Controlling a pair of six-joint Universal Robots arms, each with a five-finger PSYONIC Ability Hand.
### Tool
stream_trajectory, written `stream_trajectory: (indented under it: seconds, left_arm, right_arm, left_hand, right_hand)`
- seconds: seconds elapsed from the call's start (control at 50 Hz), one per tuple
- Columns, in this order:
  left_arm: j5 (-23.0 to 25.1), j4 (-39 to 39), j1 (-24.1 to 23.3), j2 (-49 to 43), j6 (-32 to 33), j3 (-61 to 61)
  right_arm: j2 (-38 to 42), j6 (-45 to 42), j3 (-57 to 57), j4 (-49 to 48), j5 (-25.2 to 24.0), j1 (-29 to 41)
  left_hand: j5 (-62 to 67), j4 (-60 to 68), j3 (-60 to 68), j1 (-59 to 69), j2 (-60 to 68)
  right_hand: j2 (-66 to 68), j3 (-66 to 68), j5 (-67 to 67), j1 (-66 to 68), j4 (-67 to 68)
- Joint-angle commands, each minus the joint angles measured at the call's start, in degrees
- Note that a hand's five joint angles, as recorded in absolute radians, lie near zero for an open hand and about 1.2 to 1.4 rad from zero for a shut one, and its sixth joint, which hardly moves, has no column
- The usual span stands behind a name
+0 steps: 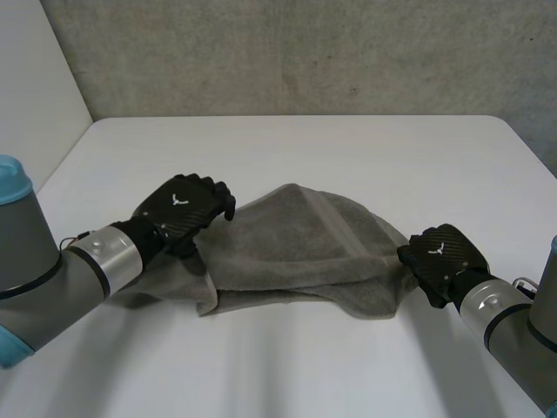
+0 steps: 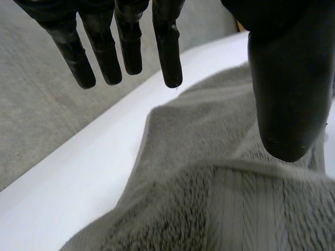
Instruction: Fold the towel.
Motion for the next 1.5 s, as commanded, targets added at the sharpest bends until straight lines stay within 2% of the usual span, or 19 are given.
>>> stream_trajectory:
  seconds: [0.02, 0.1, 0.28, 0.32, 0.34, 0.38, 0.54, 0.64, 0.68, 0.74, 0.84, 0.9, 0.98, 1.02, 1.04, 1.06, 1.2, 1.42, 1.5]
  left_arm:
    - [-1.7, -7.3, -0.2, -3.7, 12.5, 2.6]
    - [-5.6, -10.7, 0.2, -5.1, 18.3, 3.3]
    - [-8.5, -11.3, 0.3, -4.7, 19.7, 3.1]
    - [-8.5, -11.2, 0.6, -4.2, 19.6, 2.9]
    - [-8.5, -11.2, 0.6, -4.2, 19.6, 2.9]
    - [-8.5, -11.0, 0.5, -3.2, 19.3, 2.9]
    - [-8.3, -10.7, 0.8, 3.8, 14.5, 2.4]
    - [-8.0, -8.7, 2.8, 10.4, 8.2, 2.5]
    - [-7.8, -8.1, 4.0, 13.0, 5.7, 2.8]
    - [-7.7, -7.3, 6.7, 17.2, 0.7, 4.3]
    - [-7.5, -6.0, 10.6, 21.7, -7.4, 8.3]
    - [-7.5, -5.8, 13.1, 23.4, -12.8, 11.0]
    - [-7.1, -6.1, 15.8, 23.4, -18.0, 12.9]
    - [-3.7, -6.6, 17.6, 22.6, -21.8, 13.1]
    - [-1.0, -6.6, 18.1, 22.3, -23.0, 12.4]
    - [-1.0, -6.6, 18.1, 22.2, -23.1, 12.3]
    - [10.4, -6.0, 19.3, 15.4, -23.6, 4.9]
    - [11.3, -5.9, 19.6, 5.1, -21.5, 1.4]
    - [11.2, -6.5, 19.7, 2.0, -18.1, 1.2]
  right_arm:
    - [0.0, 0.0, 0.0, 0.0, 0.0, 0.0]
    - [0.0, 0.0, 0.0, -0.1, 0.0, 0.0]
    - [0.2, 0.0, 0.1, -0.1, 0.0, 0.0]
    - [0.2, 0.0, 0.1, -0.1, 0.1, 0.0]
    - [0.2, 0.0, 0.0, -0.1, 0.0, 0.0]
    - [0.2, 0.0, 0.1, -0.1, 0.0, 0.0]
    - [0.0, 0.2, -0.3, 0.0, 0.2, 0.1]
    - [-1.8, 1.8, -2.4, 1.2, 0.6, 0.1]
    - [-7.5, 4.6, -6.4, 5.3, 0.6, -0.4]
    - [-10.0, 6.4, -9.2, 8.4, 0.4, -0.6]
    - [-15.5, 12.4, -25.5, 21.0, -3.2, -1.0]
    - [-15.9, 13.3, -30.0, 23.7, -4.3, -1.2]
    - [-15.9, 15.8, -40.7, 30.0, -5.3, -1.9]
    - [-15.9, 16.6, -42.6, 31.1, -5.4, -1.9]
    - [-15.8, 17.5, -44.1, 31.7, -5.4, -1.9]
    - [-15.6, 18.2, -44.6, 31.8, -5.5, -1.8]
    - [-12.8, 20.0, -42.9, 31.8, -5.8, -1.3]
    - [-7.7, 19.3, -33.6, 27.2, -5.4, 0.1]
    - [-6.6, 19.2, -30.0, 25.2, -5.4, -0.5]
  left_hand:
    - [1.7, -0.7, -0.9, -0.1, -0.5]
    - [1.7, -0.7, -0.9, -0.1, -0.5]
    - [9.6, 7.2, 7.0, 7.8, 7.4]
    - [27.0, 24.6, 24.4, 25.2, 24.8]
    - [27.1, 24.7, 24.5, 25.3, 24.9]
    - [45.4, 43.0, 42.7, 43.6, 43.1]
    - [57.2, 54.8, 54.6, 55.4, 55.0]
    - [56.9, 54.5, 54.2, 55.1, 54.7]
    - [56.9, 54.5, 54.2, 55.1, 54.7]
    - [56.7, 54.3, 54.1, 54.9, 54.5]
    - [56.4, 54.0, 53.7, 54.6, 54.2]
    - [55.0, 52.6, 52.4, 53.2, 52.8]
    - [45.3, 42.9, 42.6, 43.5, 43.0]
    - [27.2, 24.8, 24.5, 25.4, 25.0]
    - [24.9, 22.5, 22.3, 23.1, 22.7]
    - [24.9, 22.5, 22.3, 23.1, 22.7]
    - [16.2, 13.8, 13.5, 14.4, 13.9]
    - [17.7, 15.3, 15.0, 15.9, 15.5]
    - [29.2, 26.8, 26.6, 27.4, 27.0]
  right_hand:
    - [4.6, 3.0, 3.6, 3.7, 2.8]
    - [4.6, 3.0, 3.6, 3.7, 2.8]
    - [4.6, 3.0, 3.6, 3.7, 2.8]
    - [4.6, 3.0, 3.6, 3.7, 2.8]
    - [4.6, 3.0, 3.6, 3.7, 2.8]
    - [4.6, 3.0, 3.6, 3.7, 2.8]
    - [4.6, 3.0, 3.6, 3.7, 2.8]
    - [4.6, 3.0, 3.6, 3.7, 2.8]
    - [4.6, 3.0, 3.6, 3.7, 2.8]
    - [4.6, 3.0, 3.6, 3.7, 2.8]
    - [4.6, 3.0, 3.6, 3.7, 2.8]
    - [4.6, 3.0, 3.6, 3.7, 2.8]
    - [4.6, 3.0, 3.6, 3.7, 2.8]
    - [4.6, 3.0, 3.6, 3.7, 2.8]
    - [4.6, 3.0, 3.6, 3.7, 2.8]
    - [4.6, 3.0, 3.6, 3.7, 2.8]
    - [4.6, 3.0, 3.6, 3.7, 2.8]
    - [4.6, 3.0, 3.6, 3.7, 2.8]
    - [4.6, 3.0, 3.6, 3.7, 2.8]
